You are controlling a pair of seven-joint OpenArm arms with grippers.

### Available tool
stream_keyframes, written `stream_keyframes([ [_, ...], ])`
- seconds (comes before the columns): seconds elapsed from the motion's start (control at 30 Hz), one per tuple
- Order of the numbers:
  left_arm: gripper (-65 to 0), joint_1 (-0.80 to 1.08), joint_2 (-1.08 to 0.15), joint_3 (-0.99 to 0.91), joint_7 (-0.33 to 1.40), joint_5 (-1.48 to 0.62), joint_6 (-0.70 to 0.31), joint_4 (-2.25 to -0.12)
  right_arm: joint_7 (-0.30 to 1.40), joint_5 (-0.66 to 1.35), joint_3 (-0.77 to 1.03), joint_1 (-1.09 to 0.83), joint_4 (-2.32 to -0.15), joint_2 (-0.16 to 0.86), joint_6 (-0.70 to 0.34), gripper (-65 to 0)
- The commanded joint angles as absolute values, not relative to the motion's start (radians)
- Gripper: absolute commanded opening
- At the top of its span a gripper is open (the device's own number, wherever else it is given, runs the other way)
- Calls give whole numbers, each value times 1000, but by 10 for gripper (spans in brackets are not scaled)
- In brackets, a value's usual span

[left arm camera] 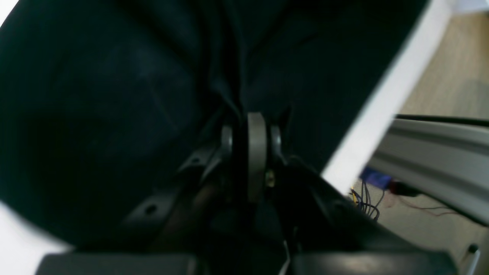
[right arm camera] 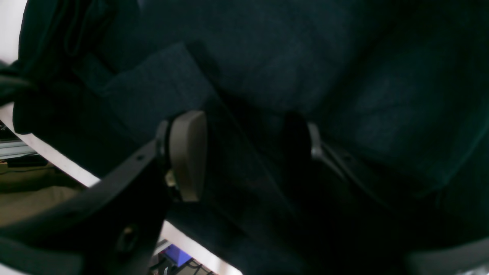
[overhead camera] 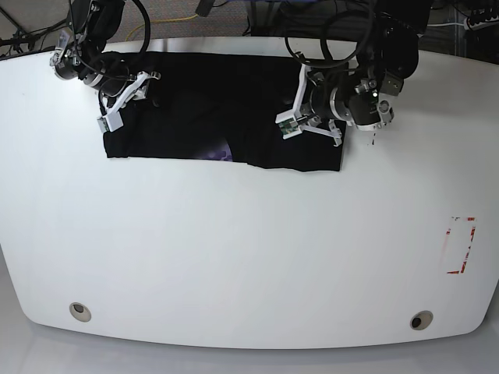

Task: Fold the T-shirt properly
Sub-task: 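Fold the grasped side over toward the right gripper with the left gripper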

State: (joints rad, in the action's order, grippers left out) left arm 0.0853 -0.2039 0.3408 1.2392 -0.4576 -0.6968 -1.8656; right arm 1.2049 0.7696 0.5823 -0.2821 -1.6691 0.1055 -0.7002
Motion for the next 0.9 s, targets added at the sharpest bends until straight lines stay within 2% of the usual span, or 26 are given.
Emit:
stream_keyframes([
  [0.0, -625, 74, -200, 377, 1221, -478, -698, -1919, 1230, 748, 582, -288, -1678, 111, -698, -336],
  [0.3, -618, 59, -200, 558, 1224, -478, -698, -1954, 1230, 746, 582, -278, -1678, 111, -698, -336],
  [0.43, -562, 21, -200, 654, 1224, -478, -698, -1954, 1230, 746, 582, -278, -1676, 111, -698, -336],
  [0.7, -465, -33, -214, 653, 1224, -479, -698, -1956, 1230, 746, 582, -282, -1676, 90, -698, -336],
  [0.87, -504, -35, -213, 530, 1224, -479, -698, -1979, 1230, 746, 582, -277, -1676, 87, -698, -336],
])
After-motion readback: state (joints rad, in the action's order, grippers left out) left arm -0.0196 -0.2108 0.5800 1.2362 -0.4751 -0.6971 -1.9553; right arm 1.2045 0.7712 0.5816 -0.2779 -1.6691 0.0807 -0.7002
